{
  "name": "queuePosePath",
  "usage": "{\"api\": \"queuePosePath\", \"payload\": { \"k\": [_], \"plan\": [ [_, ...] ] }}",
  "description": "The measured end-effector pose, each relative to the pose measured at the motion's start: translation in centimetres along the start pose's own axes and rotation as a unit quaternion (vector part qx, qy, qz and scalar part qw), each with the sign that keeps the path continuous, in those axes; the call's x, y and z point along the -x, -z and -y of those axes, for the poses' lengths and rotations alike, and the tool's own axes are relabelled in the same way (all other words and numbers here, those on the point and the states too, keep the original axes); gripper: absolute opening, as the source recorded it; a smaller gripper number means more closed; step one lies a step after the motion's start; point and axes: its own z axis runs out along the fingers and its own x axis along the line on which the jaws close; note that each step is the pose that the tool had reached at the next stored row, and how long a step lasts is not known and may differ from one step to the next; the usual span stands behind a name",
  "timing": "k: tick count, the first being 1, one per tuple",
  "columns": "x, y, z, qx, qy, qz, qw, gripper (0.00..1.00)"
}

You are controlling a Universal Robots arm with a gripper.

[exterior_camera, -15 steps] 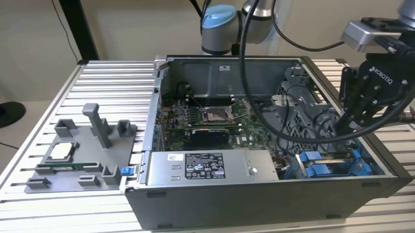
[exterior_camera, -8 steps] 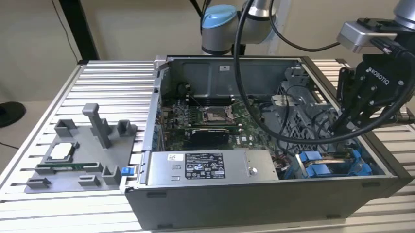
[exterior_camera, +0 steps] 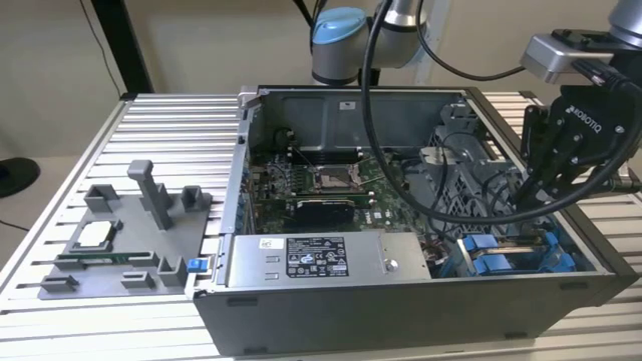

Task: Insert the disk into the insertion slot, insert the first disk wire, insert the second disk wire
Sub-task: 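Insert the second disk wire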

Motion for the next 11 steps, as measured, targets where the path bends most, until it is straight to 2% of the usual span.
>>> {"api": "queuePosePath", "payload": {
  "k": [4,8,11],
  "plan": [
    [-0.06,-0.18,-0.03,-0.0032,0.0,0.0005,1.0,0.0],
    [-0.15,-0.48,-0.12,-0.0102,0.0,0.0012,0.9999,0.0],
    [-0.21,-0.72,-0.19,-0.0119,0.0,0.0014,0.9999,0.0]
  ]
}}
